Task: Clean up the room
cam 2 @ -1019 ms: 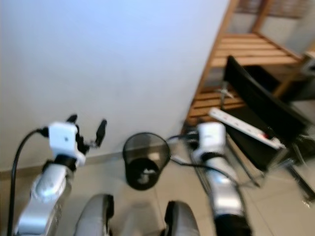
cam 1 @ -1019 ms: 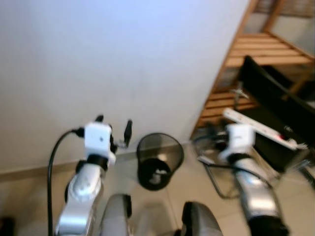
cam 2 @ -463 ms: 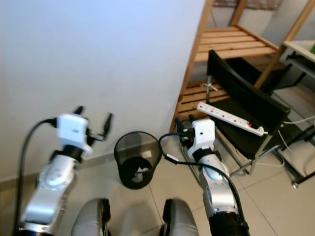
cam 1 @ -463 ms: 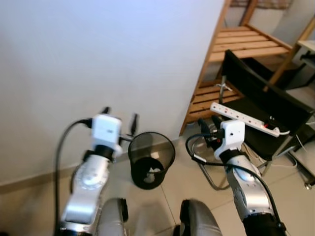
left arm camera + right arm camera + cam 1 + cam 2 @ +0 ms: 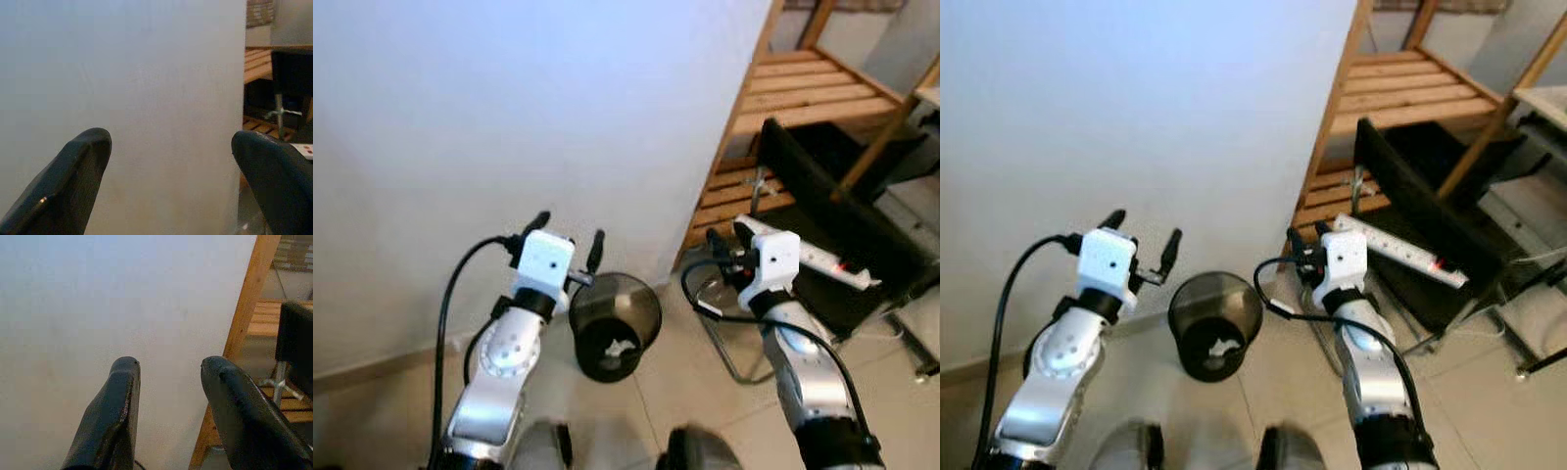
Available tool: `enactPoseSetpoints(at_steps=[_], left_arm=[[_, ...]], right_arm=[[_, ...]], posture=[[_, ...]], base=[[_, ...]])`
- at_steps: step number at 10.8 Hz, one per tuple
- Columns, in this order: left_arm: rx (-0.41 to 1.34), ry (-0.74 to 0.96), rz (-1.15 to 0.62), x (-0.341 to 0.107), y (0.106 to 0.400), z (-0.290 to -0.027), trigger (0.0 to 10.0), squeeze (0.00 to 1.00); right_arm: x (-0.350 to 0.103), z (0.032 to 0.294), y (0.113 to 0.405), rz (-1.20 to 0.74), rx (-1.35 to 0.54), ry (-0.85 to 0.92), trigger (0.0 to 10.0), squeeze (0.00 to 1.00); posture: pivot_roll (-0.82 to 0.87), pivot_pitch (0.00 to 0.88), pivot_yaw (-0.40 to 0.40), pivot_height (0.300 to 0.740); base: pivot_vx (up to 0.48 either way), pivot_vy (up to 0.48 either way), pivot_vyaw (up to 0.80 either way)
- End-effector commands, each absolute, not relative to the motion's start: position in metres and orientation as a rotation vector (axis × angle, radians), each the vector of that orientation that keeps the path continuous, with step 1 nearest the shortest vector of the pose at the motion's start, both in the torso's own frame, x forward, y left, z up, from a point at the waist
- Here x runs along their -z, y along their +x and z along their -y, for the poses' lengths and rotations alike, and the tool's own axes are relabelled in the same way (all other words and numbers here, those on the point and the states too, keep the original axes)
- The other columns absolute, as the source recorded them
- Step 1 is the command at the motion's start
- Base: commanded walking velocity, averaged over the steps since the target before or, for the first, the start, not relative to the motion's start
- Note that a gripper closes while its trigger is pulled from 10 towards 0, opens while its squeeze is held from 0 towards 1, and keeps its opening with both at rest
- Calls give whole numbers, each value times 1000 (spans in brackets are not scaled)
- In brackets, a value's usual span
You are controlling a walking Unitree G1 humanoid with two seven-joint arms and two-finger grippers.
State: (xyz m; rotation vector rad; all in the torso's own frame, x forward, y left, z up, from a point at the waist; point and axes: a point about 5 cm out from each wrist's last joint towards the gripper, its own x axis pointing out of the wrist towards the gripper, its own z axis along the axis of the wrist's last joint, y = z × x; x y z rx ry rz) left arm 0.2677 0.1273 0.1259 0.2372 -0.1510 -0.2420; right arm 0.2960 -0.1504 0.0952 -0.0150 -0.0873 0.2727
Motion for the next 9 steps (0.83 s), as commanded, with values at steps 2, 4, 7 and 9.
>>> enactPoseSetpoints(at_steps=[2, 4, 7, 9], left_arm=[[257, 235, 164, -127, 270, -122, 10000, 0], [247, 228, 164, -125, 271, -120, 10000, 0], [255, 245, 180, -124, 268, -115, 10000, 0], [228, 251, 155, -120, 270, -118, 10000, 0]], right_arm=[[-94, 157, 299, 73, -249, -7, 10000, 0], [-94, 156, 301, 71, -262, -18, 10000, 0], [-92, 153, 302, 48, -281, -68, 10000, 0], [-90, 152, 302, 45, -280, -50, 10000, 0]], posture=[[80, 5, -68, 740], [79, 0, -78, 740], [77, 8, -87, 740], [78, 18, -88, 724]], base=[[0, -465, 0], [0, -450, 0], [0, -430, 0], [0, 0, -481]])
